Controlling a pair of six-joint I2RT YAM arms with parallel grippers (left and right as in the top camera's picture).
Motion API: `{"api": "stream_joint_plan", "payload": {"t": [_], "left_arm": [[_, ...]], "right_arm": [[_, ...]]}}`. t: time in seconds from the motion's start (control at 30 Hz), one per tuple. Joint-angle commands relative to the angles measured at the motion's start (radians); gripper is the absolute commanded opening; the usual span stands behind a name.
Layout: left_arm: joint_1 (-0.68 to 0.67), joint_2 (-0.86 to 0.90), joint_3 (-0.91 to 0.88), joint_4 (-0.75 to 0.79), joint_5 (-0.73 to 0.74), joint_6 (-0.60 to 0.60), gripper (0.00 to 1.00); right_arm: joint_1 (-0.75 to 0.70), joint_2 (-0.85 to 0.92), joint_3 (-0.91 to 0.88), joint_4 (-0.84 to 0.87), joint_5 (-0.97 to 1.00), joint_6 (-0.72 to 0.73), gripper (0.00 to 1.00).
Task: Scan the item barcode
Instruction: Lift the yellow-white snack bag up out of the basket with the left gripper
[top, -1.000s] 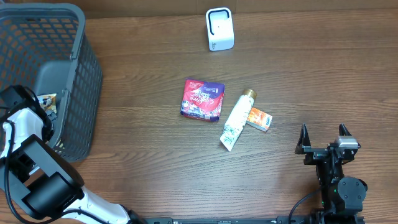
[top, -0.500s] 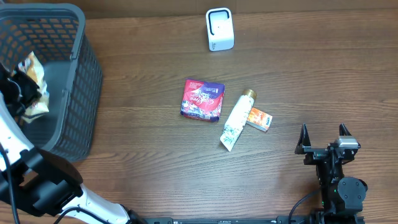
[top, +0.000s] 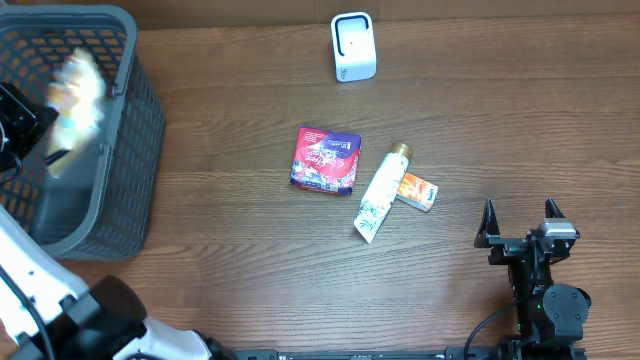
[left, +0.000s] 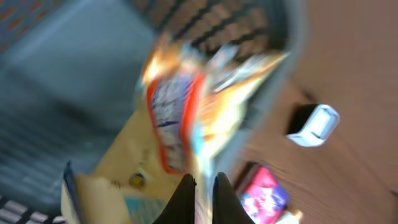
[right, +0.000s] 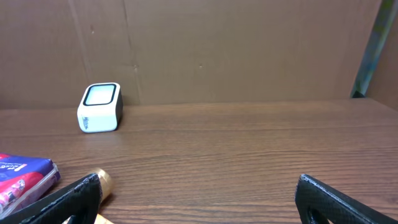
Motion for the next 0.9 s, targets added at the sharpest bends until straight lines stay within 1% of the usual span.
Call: {"api": "stream_joint_plan", "payload": {"t": [0.0,0.1,0.17,0.37,0.4,0.43,0.47,0.5,0.53,0.6,0.63,0.73,0.8,0.87], "left_arm": [[0.005,-0.116,0.033,0.029,0.109,0.053,0.04],[0.005,-0.166,0.033,0.059,0.048,0.051,0.04],[0.005,-0.187,0.033,0.068,-0.043,0.034,0.04],[0.005,-0.177,0.031,0.032,-0.191,0.021,0.04],[0.005,-0.167,0.031,0.031,-0.25,-0.002,0.04],[0.005,-0.16,0.031,0.031,-0.283,-0.016,0.07],[0.005,-0.146,0.031,0.029,-0.314,-0.026,0.17],[0.005,-0.138,0.031,0.027,-0.323,-0.026,0.31],[0.005,-0.109,0.031,0.022,-0.333,-0.026,0.49],[0.005,-0.076,0.031,0.021,-0.333,-0.026,0.53],[0.004,-0.053,0.031,0.023,-0.333,-0.026,0.57],[0.004,0.06,0.031,0.027,-0.346,-0.018,0.81],[0.005,0.108,0.031,0.032,-0.37,-0.018,0.86],[0.001,0.169,0.031,0.032,-0.39,-0.017,0.88]], "right_arm": [[0.005,-0.01,-0.01,0.007,0.005,-0.004,1.0],[0.005,-0.01,-0.01,0.007,0.005,-0.004,1.0],[0.005,-0.01,-0.01,0.007,0.005,-0.004,1.0],[0.005,-0.01,-0.01,0.007,0.005,-0.004,1.0],[0.005,-0.01,-0.01,0.007,0.005,-0.004,1.0],[0.005,-0.01,-0.01,0.007,0.005,-0.004,1.0],[0.005,-0.01,-0.01,0.007,0.005,-0.004,1.0],[0.005,-0.01,-0.01,0.007,0.005,-0.004,1.0],[0.005,-0.01,-0.01,0.007,0.005,-0.004,1.0],[0.005,-0.01,-0.01,0.007,0.005,-0.004,1.0],[0.005,-0.01,-0.01,0.007,0.005,-0.004,1.0],[0.005,-0.01,-0.01,0.007,0.005,-0.004,1.0],[0.005,-0.01,-0.01,0.007,0.005,-0.004,1.0],[0.005,-0.01,-0.01,0.007,0.005,-0.004,1.0]]}}
